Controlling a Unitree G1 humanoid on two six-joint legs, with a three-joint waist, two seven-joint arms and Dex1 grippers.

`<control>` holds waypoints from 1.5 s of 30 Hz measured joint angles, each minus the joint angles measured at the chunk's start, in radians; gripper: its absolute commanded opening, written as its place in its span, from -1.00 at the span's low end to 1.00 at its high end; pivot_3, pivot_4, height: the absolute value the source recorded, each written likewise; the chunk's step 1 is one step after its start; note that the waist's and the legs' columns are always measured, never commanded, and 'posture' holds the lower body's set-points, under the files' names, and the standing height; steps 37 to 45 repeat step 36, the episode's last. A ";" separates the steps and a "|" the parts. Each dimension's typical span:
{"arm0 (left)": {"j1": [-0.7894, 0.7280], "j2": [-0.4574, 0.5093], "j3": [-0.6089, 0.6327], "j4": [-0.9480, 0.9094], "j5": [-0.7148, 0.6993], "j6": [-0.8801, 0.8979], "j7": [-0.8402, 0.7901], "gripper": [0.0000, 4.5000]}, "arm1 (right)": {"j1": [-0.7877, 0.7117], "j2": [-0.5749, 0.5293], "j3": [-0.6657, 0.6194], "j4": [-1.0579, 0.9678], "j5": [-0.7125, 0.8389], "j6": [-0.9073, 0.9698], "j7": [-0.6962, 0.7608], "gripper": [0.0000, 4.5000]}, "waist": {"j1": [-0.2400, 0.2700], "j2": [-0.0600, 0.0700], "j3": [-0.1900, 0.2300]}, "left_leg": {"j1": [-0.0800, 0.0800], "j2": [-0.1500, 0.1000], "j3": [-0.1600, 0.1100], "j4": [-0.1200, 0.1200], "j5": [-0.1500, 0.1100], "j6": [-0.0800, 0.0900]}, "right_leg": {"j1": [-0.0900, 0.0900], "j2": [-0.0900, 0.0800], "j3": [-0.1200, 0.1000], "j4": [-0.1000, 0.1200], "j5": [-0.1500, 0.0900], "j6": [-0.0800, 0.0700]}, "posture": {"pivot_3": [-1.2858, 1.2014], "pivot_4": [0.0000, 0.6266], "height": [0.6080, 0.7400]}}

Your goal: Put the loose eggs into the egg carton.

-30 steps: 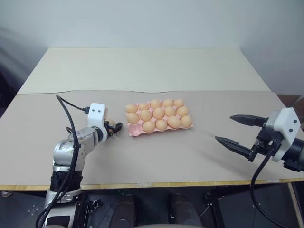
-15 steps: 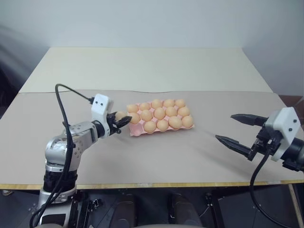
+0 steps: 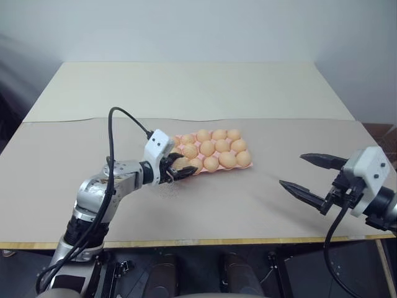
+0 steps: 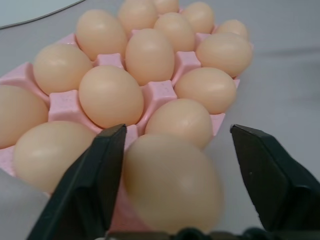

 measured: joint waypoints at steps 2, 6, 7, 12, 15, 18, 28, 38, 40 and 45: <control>-0.003 0.007 0.020 0.001 -0.001 -0.001 0.002 0.99 | 0.001 0.002 0.000 -0.001 0.000 0.000 -0.004 1.00 | 0.000 0.000 0.000 | 0.000 0.000 0.000 0.000 0.000 0.000 | 0.000 0.000 0.000 0.000 0.000 0.000 | 0.03 -0.52 1.00; -0.003 0.039 0.086 0.001 -0.003 -0.025 0.000 0.99 | -0.001 0.002 0.000 0.000 0.000 0.000 -0.008 1.00 | 0.000 0.000 0.000 | 0.000 0.000 0.000 0.000 0.000 0.000 | 0.000 0.000 0.000 0.000 0.000 0.000 | 0.03 -0.52 1.00; -0.002 0.047 0.100 0.001 -0.004 -0.037 -0.005 0.99 | -0.003 0.002 0.000 0.001 0.000 0.000 -0.008 1.00 | 0.000 0.000 0.000 | 0.000 0.000 0.000 0.000 0.000 0.000 | 0.000 0.000 0.000 0.000 0.000 0.000 | 0.03 -0.52 1.00; 0.077 0.175 0.203 -0.003 -0.004 -0.177 -0.115 0.99 | -0.042 -0.001 0.008 0.037 -0.001 -0.003 0.011 1.00 | -0.007 0.000 0.000 | 0.000 0.001 0.001 -0.001 0.000 0.000 | -0.001 0.000 0.000 0.000 0.000 -0.001 | 0.03 -0.52 1.00; 0.188 0.253 0.265 -0.003 -0.002 -0.310 -0.226 0.99 | -0.073 -0.008 0.023 0.071 -0.004 -0.007 0.032 1.00 | -0.007 0.000 0.000 | -0.001 0.001 0.002 -0.002 0.000 0.000 | -0.003 0.000 0.000 -0.001 0.000 -0.001 | 0.03 -0.52 1.00; 0.286 0.357 0.340 0.015 -0.012 -0.371 -0.344 0.99 | -0.099 -0.016 0.046 0.108 -0.012 -0.012 0.054 1.00 | -0.004 0.000 0.000 | -0.003 0.002 0.002 -0.002 0.000 0.000 | -0.006 0.000 0.000 -0.001 -0.001 -0.002 | 0.03 -0.52 1.00; 0.564 0.373 0.639 -0.108 -0.159 -0.255 -0.397 0.99 | -0.135 -0.017 0.106 0.185 -0.044 -0.044 0.091 1.00 | 0.002 0.000 0.000 | -0.009 0.002 0.002 -0.002 0.000 0.000 | -0.011 -0.002 0.000 -0.001 0.000 -0.001 | 0.03 -0.52 1.00; 0.665 0.325 0.703 -0.236 -0.200 -0.220 -0.303 0.99 | -0.177 -0.025 0.121 0.242 -0.049 -0.044 0.115 1.00 | 0.000 0.001 0.000 | -0.007 0.002 0.003 -0.001 0.000 0.000 | -0.011 -0.001 0.000 0.001 0.000 -0.001 | 0.03 -0.52 1.00; 0.665 0.325 0.703 -0.236 -0.200 -0.220 -0.303 0.99 | -0.177 -0.025 0.121 0.242 -0.049 -0.044 0.115 1.00 | 0.000 0.001 0.000 | -0.007 0.002 0.003 -0.001 0.000 0.000 | -0.011 -0.001 0.000 0.001 0.000 -0.001 | 0.03 -0.52 1.00; 0.665 0.325 0.703 -0.236 -0.200 -0.220 -0.303 0.99 | -0.177 -0.025 0.121 0.242 -0.049 -0.044 0.115 1.00 | 0.000 0.001 0.000 | -0.007 0.002 0.003 -0.001 0.000 0.000 | -0.011 -0.001 0.000 0.001 0.000 -0.001 | 0.03 -0.52 1.00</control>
